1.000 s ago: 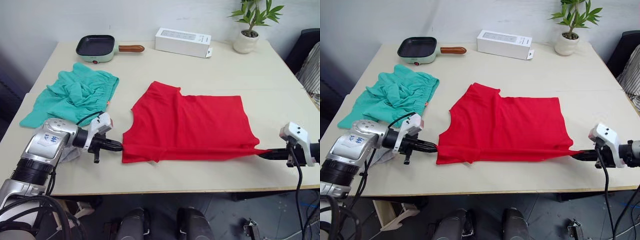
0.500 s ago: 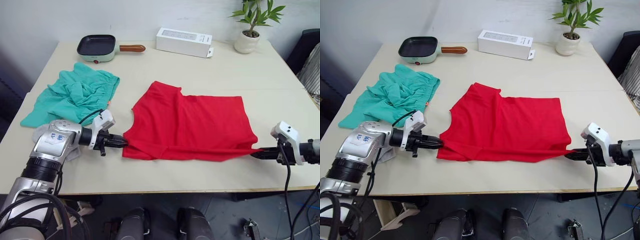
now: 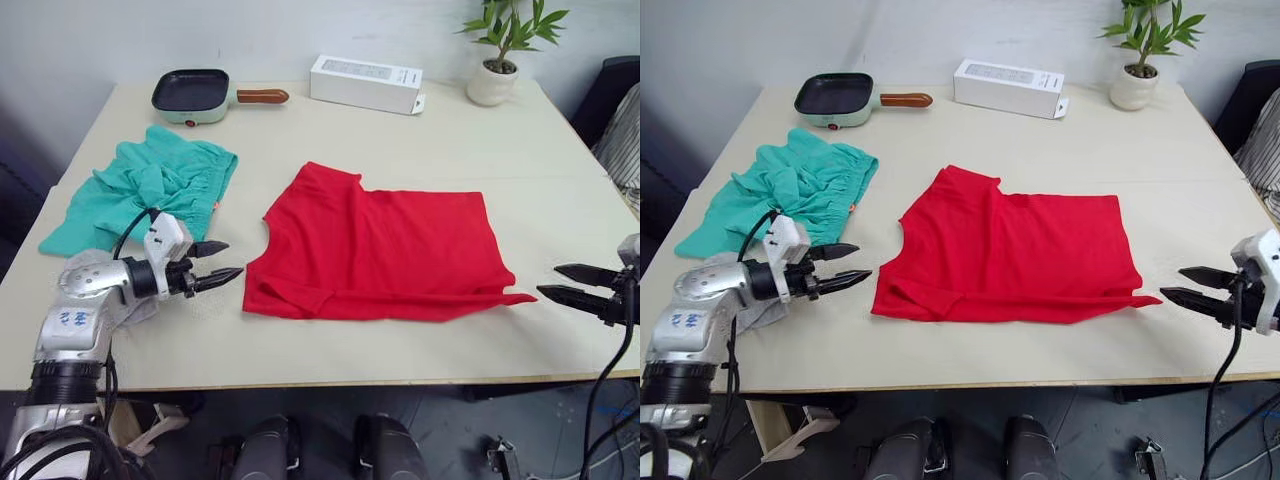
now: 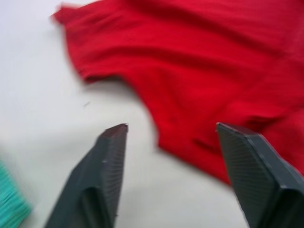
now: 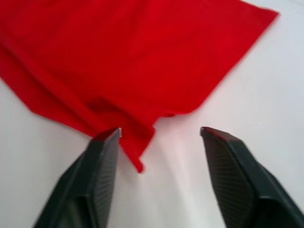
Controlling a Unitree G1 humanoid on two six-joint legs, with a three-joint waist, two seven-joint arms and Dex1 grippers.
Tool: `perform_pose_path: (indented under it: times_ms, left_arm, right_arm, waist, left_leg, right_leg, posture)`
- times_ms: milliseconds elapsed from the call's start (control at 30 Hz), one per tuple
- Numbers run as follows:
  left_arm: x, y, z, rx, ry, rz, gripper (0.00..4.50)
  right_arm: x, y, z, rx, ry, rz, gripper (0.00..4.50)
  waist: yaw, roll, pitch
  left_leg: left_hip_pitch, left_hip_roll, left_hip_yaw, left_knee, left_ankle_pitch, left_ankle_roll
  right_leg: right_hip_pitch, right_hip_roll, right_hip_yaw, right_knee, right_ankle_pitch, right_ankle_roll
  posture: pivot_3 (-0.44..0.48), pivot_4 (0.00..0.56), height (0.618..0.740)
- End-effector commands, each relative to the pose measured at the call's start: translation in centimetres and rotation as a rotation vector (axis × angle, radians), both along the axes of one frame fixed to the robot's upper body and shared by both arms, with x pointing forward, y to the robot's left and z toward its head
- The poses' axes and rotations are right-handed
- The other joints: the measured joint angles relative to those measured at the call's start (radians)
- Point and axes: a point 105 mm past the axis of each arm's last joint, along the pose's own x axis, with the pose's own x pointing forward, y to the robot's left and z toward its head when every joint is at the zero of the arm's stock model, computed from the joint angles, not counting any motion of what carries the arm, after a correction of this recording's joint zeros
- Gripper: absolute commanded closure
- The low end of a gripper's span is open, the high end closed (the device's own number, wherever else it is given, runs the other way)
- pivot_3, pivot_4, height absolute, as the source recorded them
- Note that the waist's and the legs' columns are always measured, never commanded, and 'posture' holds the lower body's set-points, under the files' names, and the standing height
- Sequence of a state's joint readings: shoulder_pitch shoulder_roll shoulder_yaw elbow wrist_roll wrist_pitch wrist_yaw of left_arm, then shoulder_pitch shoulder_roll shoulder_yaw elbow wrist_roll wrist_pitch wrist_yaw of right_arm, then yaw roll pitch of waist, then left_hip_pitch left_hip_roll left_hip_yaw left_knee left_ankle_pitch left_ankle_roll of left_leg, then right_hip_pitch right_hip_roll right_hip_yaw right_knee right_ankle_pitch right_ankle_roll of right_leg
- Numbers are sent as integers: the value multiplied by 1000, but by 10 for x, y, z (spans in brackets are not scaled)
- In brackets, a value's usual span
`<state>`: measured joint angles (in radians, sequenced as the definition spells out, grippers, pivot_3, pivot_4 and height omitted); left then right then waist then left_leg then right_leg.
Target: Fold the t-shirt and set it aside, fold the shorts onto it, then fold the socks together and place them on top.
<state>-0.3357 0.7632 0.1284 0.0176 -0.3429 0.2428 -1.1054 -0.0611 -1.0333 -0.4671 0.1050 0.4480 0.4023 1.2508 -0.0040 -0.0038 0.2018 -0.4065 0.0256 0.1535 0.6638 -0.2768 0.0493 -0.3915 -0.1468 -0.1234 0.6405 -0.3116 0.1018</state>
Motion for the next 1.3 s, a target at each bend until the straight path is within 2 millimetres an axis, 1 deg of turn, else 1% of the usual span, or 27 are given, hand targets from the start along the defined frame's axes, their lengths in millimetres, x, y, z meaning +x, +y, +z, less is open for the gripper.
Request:
perform_pose_path:
  times_ms: [33, 67, 100, 133, 167, 200, 233, 300, 367, 500, 700, 833, 933, 1133, 1300]
  left_arm:
    - [-21, -28, -3, 90, -53, -195, 2911]
    - [-24, -35, -8, 95, -51, -228, 3191]
    - [-25, -43, -13, 89, -49, -252, 3618]
    - [-29, -52, -21, 99, -40, -295, 3870]
    - [-32, -59, -29, 124, -42, -336, 4275]
    - [-35, -64, -37, 152, -43, -373, 4477]
    - [-37, -67, -41, 172, -45, -396, 4477]
    - [-28, -75, -49, 179, -61, -391, 4477]
    - [-19, -82, -52, 174, -90, -371, 4477]
    - [-4, -89, -54, 167, -117, -334, 4477]
    - [7, -91, -61, 209, -147, -325, 4477]
    - [23, -97, -51, 130, -166, -231, 4477]
    - [32, -96, -48, 99, -168, -171, 4477]
    - [52, -85, -46, 72, -194, -7, 4477]
    - [66, -66, -43, 29, -193, 130, 4477]
  right_arm:
    - [-8, 38, -1, -50, -97, 168, 3204]
    - [-11, 51, -8, -39, -92, 207, 3498]
    - [-12, 64, -15, -32, -102, 241, 3938]
    - [-15, 77, -26, -14, -86, 280, 4255]
    - [-17, 86, -35, -17, -85, 310, 4500]
    - [-17, 92, -41, -18, -87, 325, 4500]
    - [-16, 95, -45, -20, -89, 331, 4500]
    - [-13, 101, -51, -4, -105, 328, 4500]
    - [-11, 105, -54, 12, -116, 325, 4500]
    - [-8, 108, -57, 33, -131, 302, 4500]
    - [-5, 104, -63, 20, -142, 249, 4500]
    - [4, 97, -67, 21, -170, 161, 4500]
    - [8, 91, -72, 27, -170, 103, 4500]
    - [15, 75, -73, 33, -186, -24, 4500]
    - [21, 45, -77, -19, -213, -142, 4500]
  waist:
    - [1, 0, -1]
    - [2, 0, -1]
    - [3, -1, -1]
    - [5, -1, -1]
    - [5, -1, -1]
    - [5, -1, -1]
    - [4, -1, -1]
    - [3, -1, -1]
    - [5, -1, -1]
    - [4, -1, -1]
    - [3, -1, -1]
    - [4, -2, -1]
    - [4, -2, -1]
    - [2, -2, -1]
    - [2, -2, -1]
  left_leg:
    - [1, 0, 0, 0, -1, -2]
    - [1, 0, 0, 0, -3, -5]
    - [1, 0, 0, 0, -4, -6]
    - [1, 0, 0, 0, -4, -6]
    - [0, 0, 0, 0, -3, -5]
    - [0, -1, 0, 0, -3, -4]
    - [0, -1, 0, 0, -1, -1]
    - [0, -2, 1, 0, 0, 1]
    - [0, -1, 1, 0, 0, 1]
    - [0, -1, 0, 1, 0, 2]
    - [0, -1, 0, 1, 0, 3]
    - [0, -1, 0, 1, 0, 3]
    - [0, -2, -1, 2, 0, 4]
    - [0, -1, -1, 2, 0, 3]
    - [0, -1, -1, 2, 0, 3]
  right_leg:
    - [1, 0, 0, 0, 0, 0]
    - [1, 0, 0, 0, 0, 0]
    - [1, 0, 0, -1, 0, 0]
    - [1, 0, 0, 0, 0, 0]
    - [1, 0, 0, 0, 0, 0]
    - [1, 0, 0, 0, 0, 0]
    - [0, 0, 0, 0, 0, 0]
    - [0, 0, 0, 0, 0, 0]
    - [0, 0, 0, 0, 0, 0]
    - [0, 0, 0, 0, 0, 0]
    - [0, 0, -1, 1, 0, 0]
    - [1, -1, -4, 1, 0, 0]
    - [1, -1, -4, 1, 0, 1]
    - [1, -1, -5, 2, 0, 1]
    - [1, -1, -5, 2, 0, 1]
  posture:
    - [0, 150, 740]
    - [0, 150, 740]
    - [0, 150, 740]
    - [0, 150, 740]
    - [0, 150, 740]
    - [0, 150, 740]
    - [0, 150, 740]
    - [0, 150, 740]
    - [0, 150, 740]
    - [0, 150, 740]
    - [0, 150, 740]
    - [0, 150, 740]
    - [0, 150, 740]
    - [0, 150, 740]
    - [0, 150, 740]
